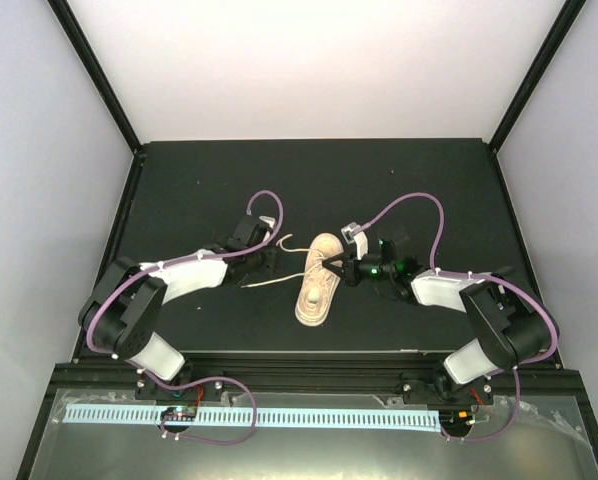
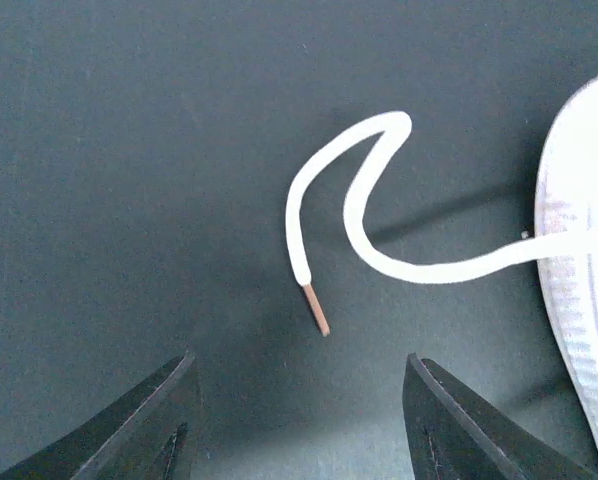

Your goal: Tie the shoes

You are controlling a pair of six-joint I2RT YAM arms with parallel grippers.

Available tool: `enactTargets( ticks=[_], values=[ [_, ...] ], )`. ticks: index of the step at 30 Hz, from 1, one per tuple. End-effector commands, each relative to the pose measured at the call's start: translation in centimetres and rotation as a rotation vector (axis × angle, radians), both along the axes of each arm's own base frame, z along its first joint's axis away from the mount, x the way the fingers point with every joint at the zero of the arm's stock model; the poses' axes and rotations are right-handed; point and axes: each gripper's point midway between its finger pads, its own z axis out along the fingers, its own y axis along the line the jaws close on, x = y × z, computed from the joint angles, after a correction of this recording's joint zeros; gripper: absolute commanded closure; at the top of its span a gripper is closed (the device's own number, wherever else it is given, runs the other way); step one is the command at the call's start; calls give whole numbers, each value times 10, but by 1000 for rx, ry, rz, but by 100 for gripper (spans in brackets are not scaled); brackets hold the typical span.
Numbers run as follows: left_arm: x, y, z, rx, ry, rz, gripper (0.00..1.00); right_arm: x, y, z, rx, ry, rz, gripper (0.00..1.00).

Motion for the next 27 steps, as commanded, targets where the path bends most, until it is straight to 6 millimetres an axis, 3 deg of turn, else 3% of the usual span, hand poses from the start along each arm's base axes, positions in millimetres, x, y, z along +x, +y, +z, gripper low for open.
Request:
enactTargets(
  ticks=[1,9,15,21,27],
  values=[
    [23,-14,15,-101,-5,8,43,2,1,11,21,-56,0,98],
    [54,-30,18,-166,11,-26,42,2,2,11,23,-55,5,99],
    [71,-39,9,-185,50,-61,49,1,2,8,25,-48,13,98],
    [73,-47,-9,-180,112,-90,65,1,4,7,26,-42,19,98],
    [68,-50,-9,-219,121,-94,84,0,3,6,25,-42,19,98]
  ],
)
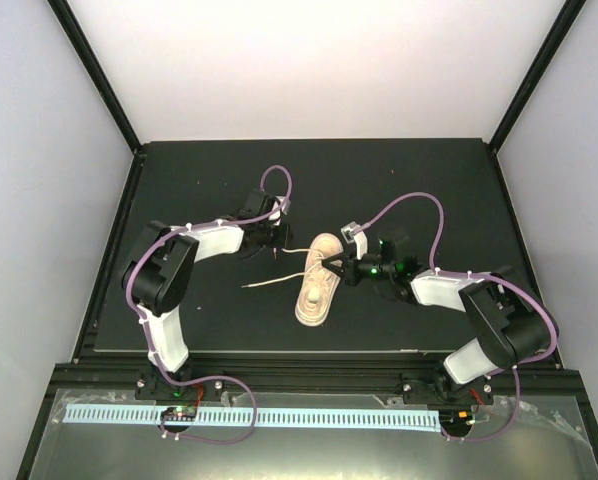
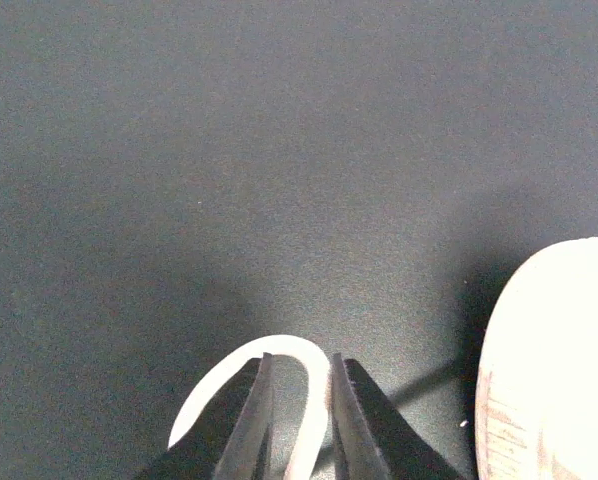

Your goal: Tie the shoes

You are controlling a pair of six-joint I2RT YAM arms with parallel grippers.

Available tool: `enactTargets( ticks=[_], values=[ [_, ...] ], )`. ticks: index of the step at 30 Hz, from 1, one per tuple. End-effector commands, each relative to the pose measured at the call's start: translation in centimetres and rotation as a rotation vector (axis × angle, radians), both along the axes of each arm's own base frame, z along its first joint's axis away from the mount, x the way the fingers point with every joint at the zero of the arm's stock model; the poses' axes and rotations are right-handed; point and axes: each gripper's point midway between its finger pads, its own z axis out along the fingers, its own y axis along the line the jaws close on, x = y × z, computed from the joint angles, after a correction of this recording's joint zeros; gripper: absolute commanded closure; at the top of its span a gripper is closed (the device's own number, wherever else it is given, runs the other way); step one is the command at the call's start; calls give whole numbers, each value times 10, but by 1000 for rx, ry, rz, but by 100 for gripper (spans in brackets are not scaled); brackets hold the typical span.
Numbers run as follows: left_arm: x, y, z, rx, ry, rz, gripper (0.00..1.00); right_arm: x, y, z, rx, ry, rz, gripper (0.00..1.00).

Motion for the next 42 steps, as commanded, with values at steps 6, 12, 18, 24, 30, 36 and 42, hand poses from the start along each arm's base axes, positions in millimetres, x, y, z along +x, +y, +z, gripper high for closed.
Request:
enactTargets(
  ticks=[6,12,18,24,30,36,42],
  values=[
    [-9,10,60,-147,-174,61,98,1,1,3,8,-33,2,98],
    [-51,8,158,-313,-495,-93,98,8,-2,-4,-27,-16,-38,98],
    [-119,-31,175,-374,-520,-402,98,16,-4,-13,-53,13,-77,99],
    [-176,-61,158,-346,-499,-591,98,20,-6,-9,-63,-1,-95,99],
    [-215,-96,141,-290,-457,-725,98,20,-7,-7,-63,-6,-101,98],
    [-249,-131,95,-144,-364,-844,98,21,-8,-8,-68,-6,-111,99],
    [-266,-148,73,-45,-330,-898,83,21,-8,-8,-67,-5,-111,98]
  ],
)
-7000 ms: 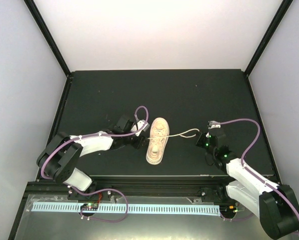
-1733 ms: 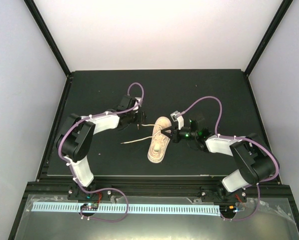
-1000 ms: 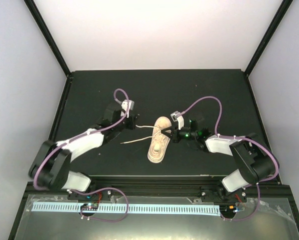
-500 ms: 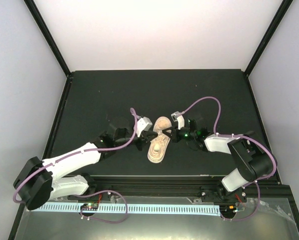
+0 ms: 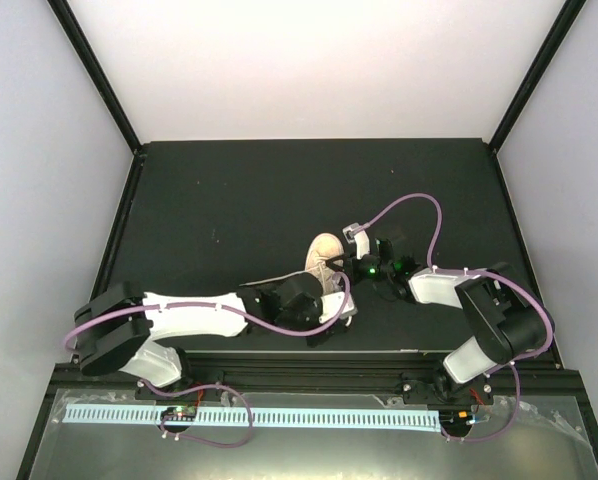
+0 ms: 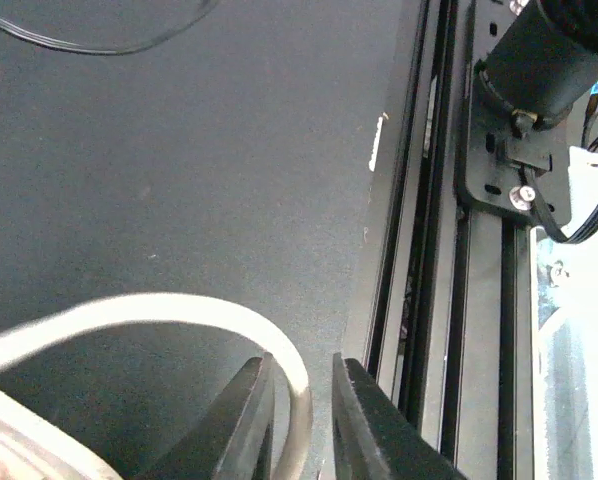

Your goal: Tie the shoes

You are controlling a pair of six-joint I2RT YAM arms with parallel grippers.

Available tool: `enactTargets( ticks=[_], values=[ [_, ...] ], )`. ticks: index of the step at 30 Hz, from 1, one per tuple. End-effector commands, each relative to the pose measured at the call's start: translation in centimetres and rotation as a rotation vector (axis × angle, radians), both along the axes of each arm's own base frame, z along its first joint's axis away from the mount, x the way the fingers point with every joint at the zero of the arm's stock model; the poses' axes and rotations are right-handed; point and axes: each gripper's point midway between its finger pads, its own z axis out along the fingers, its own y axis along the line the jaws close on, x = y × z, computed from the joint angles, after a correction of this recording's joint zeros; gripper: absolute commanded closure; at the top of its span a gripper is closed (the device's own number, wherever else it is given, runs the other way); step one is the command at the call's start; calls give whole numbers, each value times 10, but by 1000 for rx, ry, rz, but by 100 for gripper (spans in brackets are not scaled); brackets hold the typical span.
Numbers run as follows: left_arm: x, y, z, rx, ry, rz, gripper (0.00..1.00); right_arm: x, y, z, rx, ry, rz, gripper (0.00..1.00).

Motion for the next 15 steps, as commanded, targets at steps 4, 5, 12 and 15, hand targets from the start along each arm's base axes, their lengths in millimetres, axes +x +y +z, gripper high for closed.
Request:
enactTargets(
  ticks=[4,5,12,15],
  values=[
    [11,-3,21,14,-91,66,60,8,3,15,17,-53,-9,98],
    [14,-1,29,-2,-106,83,53,8,3,15,17,-52,-9,98],
    [49,29,86,-120,-192,280,33,6,5,16,31,-47,5,98],
    [78,48,76,-129,-120,355,34,0,9,23,66,-62,45,98]
  ],
)
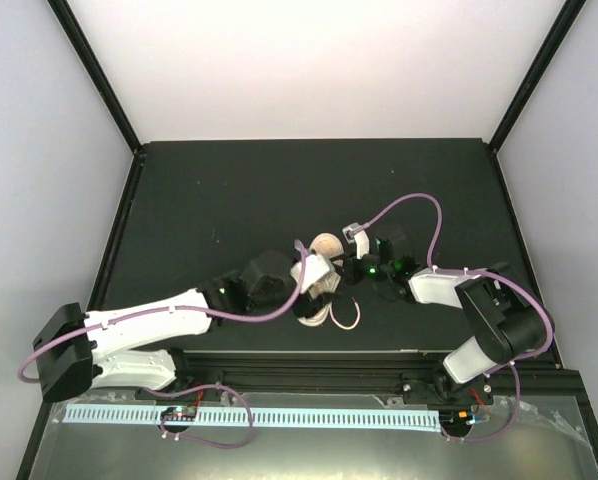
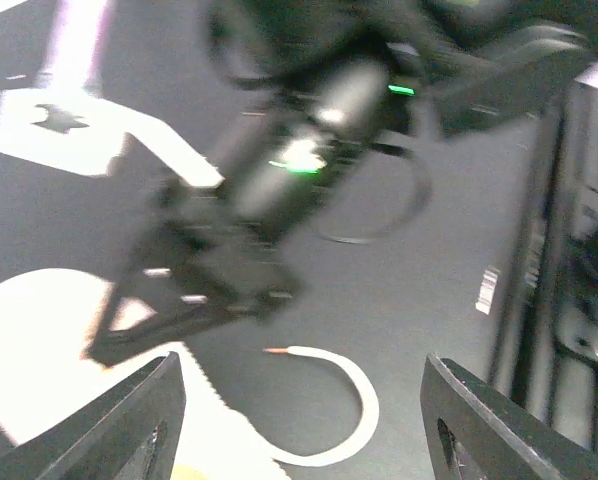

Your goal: Tie the shoes

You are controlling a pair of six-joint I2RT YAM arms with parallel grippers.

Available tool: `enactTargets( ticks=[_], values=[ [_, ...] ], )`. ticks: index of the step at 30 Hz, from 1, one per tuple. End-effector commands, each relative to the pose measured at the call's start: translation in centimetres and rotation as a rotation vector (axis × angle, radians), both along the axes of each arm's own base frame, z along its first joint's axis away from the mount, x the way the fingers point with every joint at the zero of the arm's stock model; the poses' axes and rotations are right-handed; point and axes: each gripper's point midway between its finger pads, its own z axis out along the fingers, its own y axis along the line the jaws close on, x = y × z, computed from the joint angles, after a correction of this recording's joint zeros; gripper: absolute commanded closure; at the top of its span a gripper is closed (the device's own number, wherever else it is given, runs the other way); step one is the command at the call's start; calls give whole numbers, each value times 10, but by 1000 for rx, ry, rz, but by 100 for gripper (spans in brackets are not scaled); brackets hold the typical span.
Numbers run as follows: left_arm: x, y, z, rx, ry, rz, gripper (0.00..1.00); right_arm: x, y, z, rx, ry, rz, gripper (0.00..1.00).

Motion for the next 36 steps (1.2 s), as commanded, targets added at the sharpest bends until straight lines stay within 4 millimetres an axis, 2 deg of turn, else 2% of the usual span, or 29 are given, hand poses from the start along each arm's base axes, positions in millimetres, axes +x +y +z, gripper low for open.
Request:
enactTargets(
  ticks=[1,2,5,13,18,24,31,36],
  values=[
    [53,29,-11,-20,95,171,37,-3,10,28,82,-78,58,98],
    [67,38,-18,-17,139,211,40,-6,10,34,101,-97,70,98],
    [88,41,-40,1,255,231,47,-16,9,52,143,-171,102,98],
    [116,33,-39,-97,285,171,49,-24,8,59,156,-201,128,98],
    [113,26,-32,-132,263,84,51,-24,10,57,162,-186,136,98],
    [112,24,-42,-102,239,37,53,-24,10,57,168,-181,137,98],
    [108,18,-49,-93,230,-15,67,-23,11,56,171,-173,141,98],
    [109,16,-50,-95,210,-37,72,-23,12,55,174,-167,147,98]
  ],
)
